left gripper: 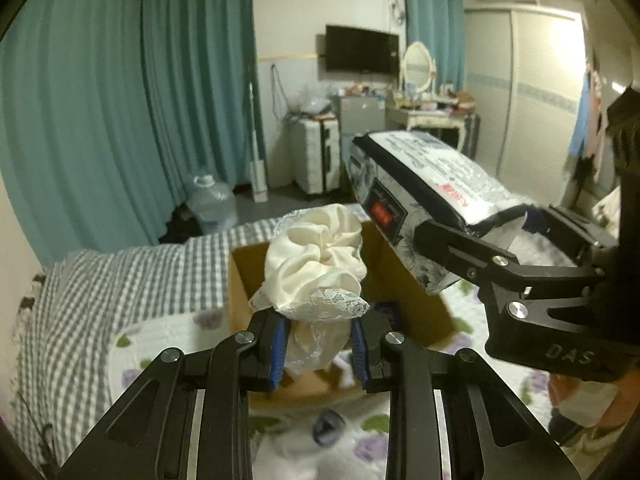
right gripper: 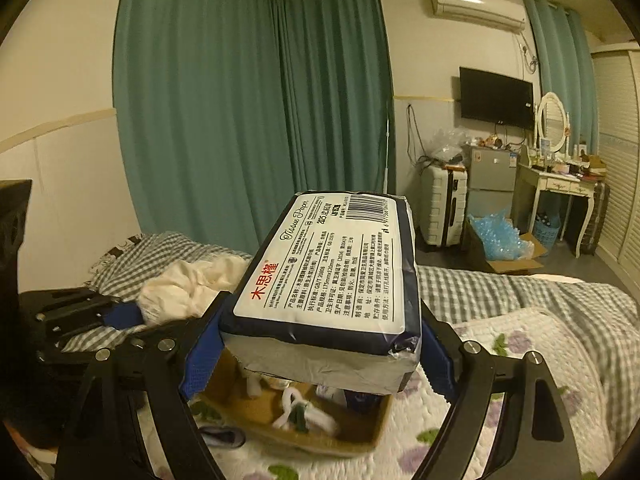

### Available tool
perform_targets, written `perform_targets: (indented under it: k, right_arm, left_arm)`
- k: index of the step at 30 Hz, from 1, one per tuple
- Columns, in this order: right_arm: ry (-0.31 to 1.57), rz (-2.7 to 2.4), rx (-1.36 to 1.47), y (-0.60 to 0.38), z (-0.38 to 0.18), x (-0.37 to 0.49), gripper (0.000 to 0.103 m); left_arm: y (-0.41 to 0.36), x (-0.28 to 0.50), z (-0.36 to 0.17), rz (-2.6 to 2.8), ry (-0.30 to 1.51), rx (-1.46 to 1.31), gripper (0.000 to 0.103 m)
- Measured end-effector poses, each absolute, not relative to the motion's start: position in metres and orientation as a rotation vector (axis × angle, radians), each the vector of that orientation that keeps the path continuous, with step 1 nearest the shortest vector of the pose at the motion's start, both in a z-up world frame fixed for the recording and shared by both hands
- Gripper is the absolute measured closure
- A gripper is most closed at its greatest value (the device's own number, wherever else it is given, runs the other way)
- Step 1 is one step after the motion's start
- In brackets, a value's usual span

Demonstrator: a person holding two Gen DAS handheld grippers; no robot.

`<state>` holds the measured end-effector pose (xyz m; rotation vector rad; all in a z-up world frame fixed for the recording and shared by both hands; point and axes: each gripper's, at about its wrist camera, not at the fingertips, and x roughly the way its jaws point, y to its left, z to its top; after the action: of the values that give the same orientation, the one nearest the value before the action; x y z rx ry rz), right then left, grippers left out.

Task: Organize soft objects
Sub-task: 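Place the tissue pack and lace cloth into the box, opening both grippers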

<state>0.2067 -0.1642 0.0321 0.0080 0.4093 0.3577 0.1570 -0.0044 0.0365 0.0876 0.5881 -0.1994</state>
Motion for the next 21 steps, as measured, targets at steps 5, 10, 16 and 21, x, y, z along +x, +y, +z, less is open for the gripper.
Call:
perform_targets:
  k: [5,10,16,21]
  right_arm:
    - [0.486,0.360,0.010,-0.162,-0.009,0.247,0.019]
    - [0.542,0.380,0.022,-0.162,-0.048,0.269,0.017]
    - [0.503,0.345,0.040,-0.169,-0.049,0.263,0.003]
    - [0.451,0.297,0.044,-0.182,-0.021,0.232,0.003]
  left_arm:
    - [-0.009,0.209,-0.009,-0.168,0.651,0.107,0.077]
    - [-0.006,0.237,-0.046,-0.167,0.689,0.089,0.073]
    - [-0.005,0.250,-0.067,-0.128,0.740,0.131,0.055]
    - [-0.001,0.234,-0.056,-0.101,0.722,0.126,0.055]
